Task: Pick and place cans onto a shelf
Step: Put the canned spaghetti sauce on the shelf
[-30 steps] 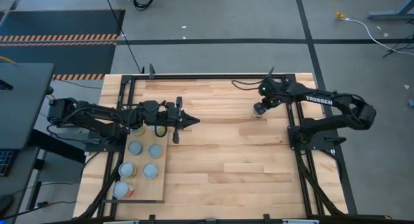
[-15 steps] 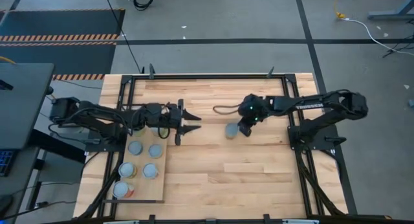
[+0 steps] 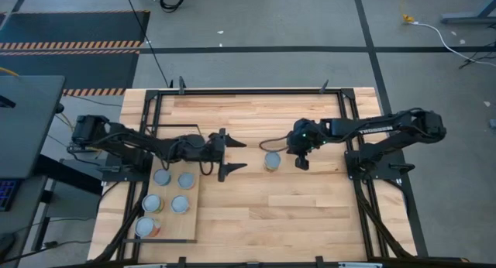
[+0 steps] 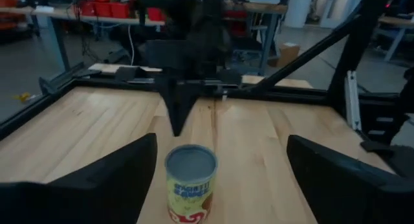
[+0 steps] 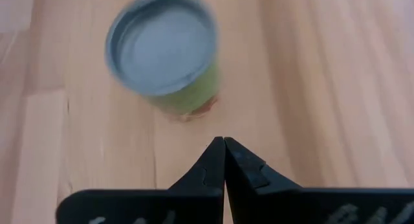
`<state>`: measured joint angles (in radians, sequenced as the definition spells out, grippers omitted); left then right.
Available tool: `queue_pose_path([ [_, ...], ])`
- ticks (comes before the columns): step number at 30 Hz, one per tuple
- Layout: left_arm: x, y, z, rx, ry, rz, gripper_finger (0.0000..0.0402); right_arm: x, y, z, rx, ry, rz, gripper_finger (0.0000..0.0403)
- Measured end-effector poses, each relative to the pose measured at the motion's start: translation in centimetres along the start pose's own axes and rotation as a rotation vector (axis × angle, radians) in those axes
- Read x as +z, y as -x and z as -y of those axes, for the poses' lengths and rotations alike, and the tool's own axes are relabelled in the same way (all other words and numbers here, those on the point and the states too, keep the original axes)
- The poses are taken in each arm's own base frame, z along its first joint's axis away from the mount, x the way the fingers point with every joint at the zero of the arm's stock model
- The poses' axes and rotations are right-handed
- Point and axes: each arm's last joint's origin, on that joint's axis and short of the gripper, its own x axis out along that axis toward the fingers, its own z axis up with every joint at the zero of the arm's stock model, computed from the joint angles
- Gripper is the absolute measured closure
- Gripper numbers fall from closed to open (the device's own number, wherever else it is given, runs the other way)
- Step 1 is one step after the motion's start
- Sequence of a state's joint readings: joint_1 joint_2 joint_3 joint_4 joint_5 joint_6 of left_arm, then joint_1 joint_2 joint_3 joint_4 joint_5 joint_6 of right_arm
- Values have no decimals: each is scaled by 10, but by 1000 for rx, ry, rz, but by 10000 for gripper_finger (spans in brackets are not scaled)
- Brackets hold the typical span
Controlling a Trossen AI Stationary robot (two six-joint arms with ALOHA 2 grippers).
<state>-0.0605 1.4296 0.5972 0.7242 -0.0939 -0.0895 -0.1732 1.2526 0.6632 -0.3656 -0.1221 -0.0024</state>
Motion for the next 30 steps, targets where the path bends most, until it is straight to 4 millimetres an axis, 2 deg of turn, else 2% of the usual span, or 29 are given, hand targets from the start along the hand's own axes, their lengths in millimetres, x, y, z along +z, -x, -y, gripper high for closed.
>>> queue_pose_path([
  [5,-5,-19,0,51,-10,-46,49,-5,-16,-9,29,72,-19,394],
  [13,-8,-63,-3,88,-40,-194,49,10,-40,-27,117,145,138,394],
  [19,-12,-88,2,77,-66,-365,49,11,-46,-30,105,158,158,394],
  [24,-4,-93,3,80,-43,-410,49,12,-46,-30,90,157,166,394],
  [30,-8,-92,3,14,36,-447,49,16,-57,-30,85,169,207,394],
])
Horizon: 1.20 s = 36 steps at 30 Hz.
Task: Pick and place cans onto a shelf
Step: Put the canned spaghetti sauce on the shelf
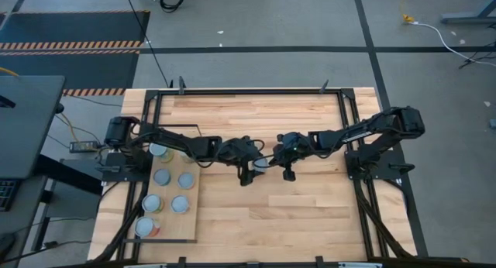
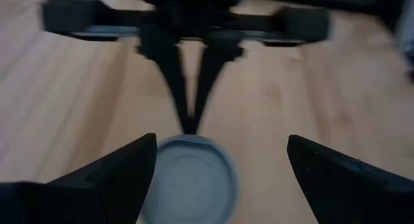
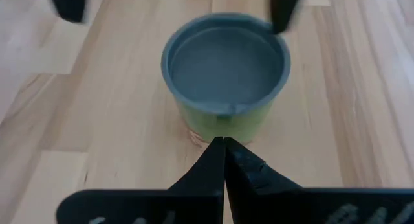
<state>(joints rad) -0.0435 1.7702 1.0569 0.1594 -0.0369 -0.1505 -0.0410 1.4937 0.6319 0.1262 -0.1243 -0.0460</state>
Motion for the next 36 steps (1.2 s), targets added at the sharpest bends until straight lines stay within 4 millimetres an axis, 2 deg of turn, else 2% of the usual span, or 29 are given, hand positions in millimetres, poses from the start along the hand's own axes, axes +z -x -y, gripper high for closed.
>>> queue_pose_path([
  [5,2,0,1,41,-27,27,57,-5,-15,2,-1,8,-6,394],
  [10,2,0,4,12,-26,31,106,-9,-19,5,-8,0,-28,394],
  [12,2,0,4,11,-16,33,112,-8,-19,5,-9,1,-19,394],
  [22,4,0,1,0,-7,42,39,-5,-17,7,-16,-4,6,394],
  [27,2,4,2,7,-1,-23,33,-5,-17,7,-16,-26,7,394],
  [31,10,16,4,10,30,-75,33,-5,-17,7,-17,-29,8,394],
  [33,5,18,7,11,41,-112,33,-5,-17,7,-17,-28,11,394],
  [36,-14,17,8,26,83,-195,33,-5,-17,7,-16,-27,15,394],
])
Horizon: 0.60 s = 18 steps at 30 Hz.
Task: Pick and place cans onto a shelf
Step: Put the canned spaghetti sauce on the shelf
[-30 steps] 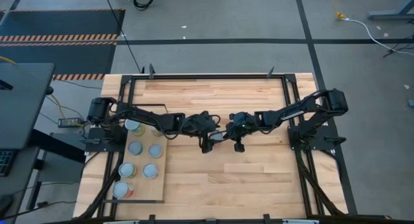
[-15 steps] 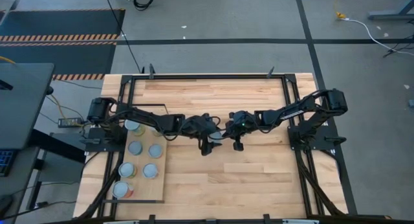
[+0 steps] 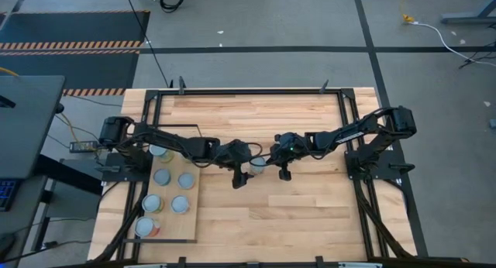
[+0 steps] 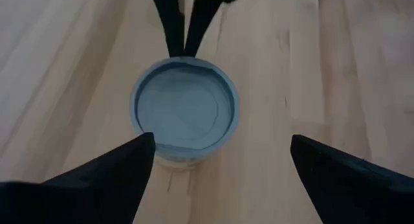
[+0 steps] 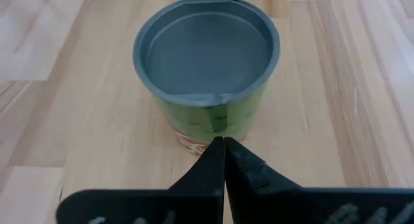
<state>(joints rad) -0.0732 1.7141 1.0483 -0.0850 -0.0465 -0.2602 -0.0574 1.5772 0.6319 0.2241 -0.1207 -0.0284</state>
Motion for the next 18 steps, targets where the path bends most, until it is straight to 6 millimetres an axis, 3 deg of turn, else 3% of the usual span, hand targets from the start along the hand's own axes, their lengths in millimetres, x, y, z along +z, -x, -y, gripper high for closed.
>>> queue_pose_path([
  [8,-35,-11,-4,53,25,106,33,0,0,-1,4,19,0,394],
  [18,-40,-33,-1,61,-97,157,33,3,-13,-4,16,22,75,394],
])
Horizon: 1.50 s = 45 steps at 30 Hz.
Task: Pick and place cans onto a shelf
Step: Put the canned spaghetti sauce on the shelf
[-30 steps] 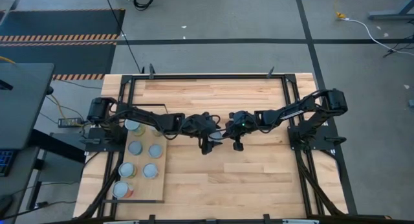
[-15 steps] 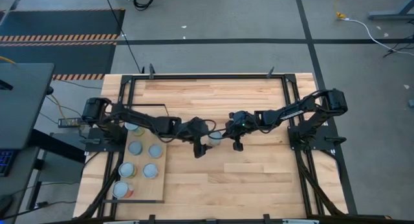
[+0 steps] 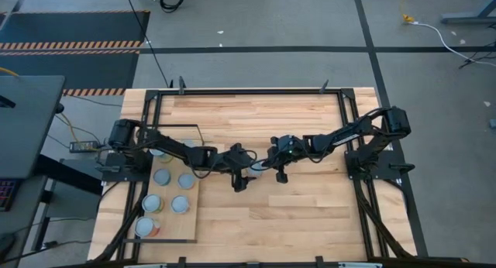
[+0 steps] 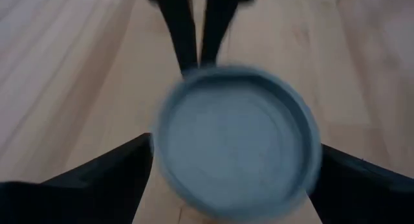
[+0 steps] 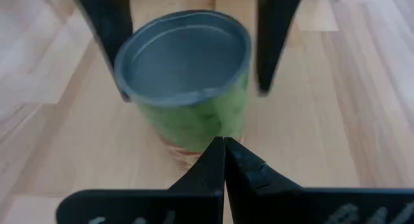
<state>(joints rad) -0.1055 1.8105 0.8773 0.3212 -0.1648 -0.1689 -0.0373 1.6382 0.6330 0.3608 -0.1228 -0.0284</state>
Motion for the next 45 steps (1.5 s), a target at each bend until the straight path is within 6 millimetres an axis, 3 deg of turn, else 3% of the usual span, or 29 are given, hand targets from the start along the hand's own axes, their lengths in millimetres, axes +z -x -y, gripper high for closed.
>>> queue_pose_path([
  [10,12,-14,5,-36,-24,-15,36,-1,-9,-2,4,-21,19,394],
  [17,9,-8,3,-20,-8,-96,111,0,1,-2,-29,-12,-33,394],
  [22,28,6,4,-17,-12,-123,132,2,10,-2,-53,-6,-56,394],
  [26,69,41,10,-68,21,-142,132,3,15,-5,-49,-14,-53,394],
  [30,112,95,29,-105,-10,-129,132,-9,15,-15,-70,-47,-56,394],
  [33,121,132,45,-101,-67,-162,129,-15,13,-26,-82,-91,-12,394],
  [37,113,168,68,-183,-120,-155,131,-21,12,-44,-72,-191,-3,394],
  [41,96,191,86,-276,-180,-156,132,-18,13,-65,-55,-247,8,394],
  [45,78,208,94,-366,-237,-165,133,4,16,-85,-41,-293,96,394],
])
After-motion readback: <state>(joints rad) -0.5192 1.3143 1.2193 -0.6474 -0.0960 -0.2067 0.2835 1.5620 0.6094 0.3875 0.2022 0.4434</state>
